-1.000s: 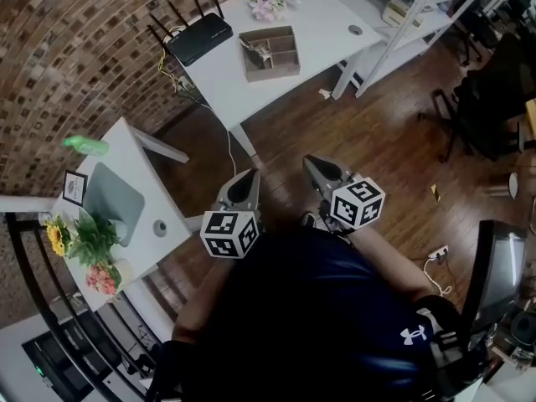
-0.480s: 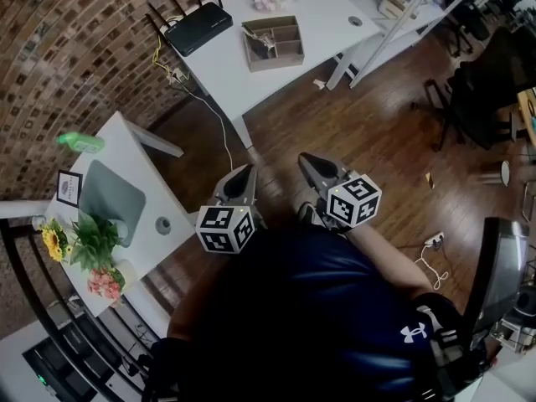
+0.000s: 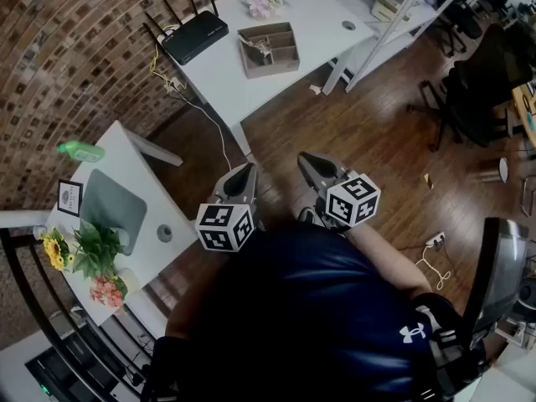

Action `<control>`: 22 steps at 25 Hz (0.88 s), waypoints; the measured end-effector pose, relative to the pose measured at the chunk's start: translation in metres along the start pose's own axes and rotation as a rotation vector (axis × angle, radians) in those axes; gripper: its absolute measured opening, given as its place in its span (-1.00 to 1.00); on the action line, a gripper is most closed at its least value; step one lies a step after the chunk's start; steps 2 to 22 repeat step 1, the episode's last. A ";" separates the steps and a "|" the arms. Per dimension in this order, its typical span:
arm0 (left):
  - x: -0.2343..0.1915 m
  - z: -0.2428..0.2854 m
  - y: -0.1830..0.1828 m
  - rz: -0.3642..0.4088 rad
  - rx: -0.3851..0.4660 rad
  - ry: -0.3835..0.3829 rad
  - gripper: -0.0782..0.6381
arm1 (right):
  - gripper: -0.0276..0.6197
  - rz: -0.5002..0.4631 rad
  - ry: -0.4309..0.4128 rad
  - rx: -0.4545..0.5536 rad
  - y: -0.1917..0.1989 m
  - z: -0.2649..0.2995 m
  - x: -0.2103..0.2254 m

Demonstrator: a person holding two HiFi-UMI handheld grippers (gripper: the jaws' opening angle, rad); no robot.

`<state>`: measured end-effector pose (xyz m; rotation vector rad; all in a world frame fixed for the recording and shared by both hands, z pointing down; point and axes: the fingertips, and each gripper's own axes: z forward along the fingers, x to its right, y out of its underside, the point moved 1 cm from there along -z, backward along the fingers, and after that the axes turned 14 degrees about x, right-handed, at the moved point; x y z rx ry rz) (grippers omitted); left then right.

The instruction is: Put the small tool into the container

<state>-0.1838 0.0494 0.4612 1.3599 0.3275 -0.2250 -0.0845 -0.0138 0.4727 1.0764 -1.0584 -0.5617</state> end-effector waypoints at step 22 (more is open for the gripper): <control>0.000 0.000 0.000 0.001 0.002 0.000 -0.77 | -0.88 -0.001 0.001 0.002 -0.001 -0.001 0.000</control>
